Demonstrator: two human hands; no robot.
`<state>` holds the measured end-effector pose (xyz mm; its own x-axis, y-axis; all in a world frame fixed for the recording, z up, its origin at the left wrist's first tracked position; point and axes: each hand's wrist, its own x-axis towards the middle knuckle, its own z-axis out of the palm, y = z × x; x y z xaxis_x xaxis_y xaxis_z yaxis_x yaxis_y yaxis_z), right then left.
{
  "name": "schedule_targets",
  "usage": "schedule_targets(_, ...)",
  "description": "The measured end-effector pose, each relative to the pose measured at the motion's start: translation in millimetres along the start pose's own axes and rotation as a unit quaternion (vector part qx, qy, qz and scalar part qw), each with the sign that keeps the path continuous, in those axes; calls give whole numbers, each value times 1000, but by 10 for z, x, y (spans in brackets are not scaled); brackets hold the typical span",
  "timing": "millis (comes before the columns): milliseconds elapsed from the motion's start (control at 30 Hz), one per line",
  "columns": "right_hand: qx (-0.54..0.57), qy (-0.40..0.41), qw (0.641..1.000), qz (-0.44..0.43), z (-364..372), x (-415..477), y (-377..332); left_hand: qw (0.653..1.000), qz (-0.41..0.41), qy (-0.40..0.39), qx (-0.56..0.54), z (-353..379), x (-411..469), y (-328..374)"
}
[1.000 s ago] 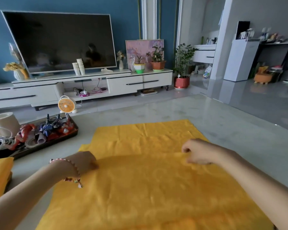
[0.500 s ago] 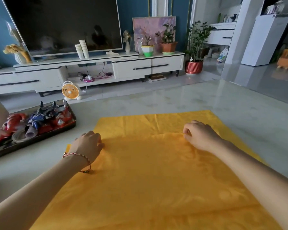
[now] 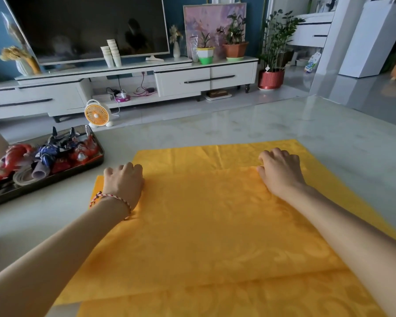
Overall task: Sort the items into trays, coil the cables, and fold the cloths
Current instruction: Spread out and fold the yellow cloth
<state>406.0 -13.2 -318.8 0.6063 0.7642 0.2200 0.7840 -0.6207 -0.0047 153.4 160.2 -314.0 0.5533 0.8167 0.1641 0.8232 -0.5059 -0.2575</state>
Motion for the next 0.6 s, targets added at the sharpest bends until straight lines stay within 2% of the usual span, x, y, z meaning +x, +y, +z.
schedule_targets(100,21,20,999,-18,-85,-193,-136,999,6,20,-41,-143,-227,164)
schedule_targets(167,96,5,993,-66,-154,-417,-287,991,59,14,-121,-273,-485,341)
schedule_targets(267,192,-50,972,-125,-232,-804,-500,966,134,-53,-216,-402,-992,619)
schedule_targets(400,155,-59,975,-148,-122,-1061,-563,968,139,-108,-178,-246,-1333,762)
schedule_targets(600,133,-50,978,-149,5,-1121,-497,971,101,-99,-190,16,-1445,520)
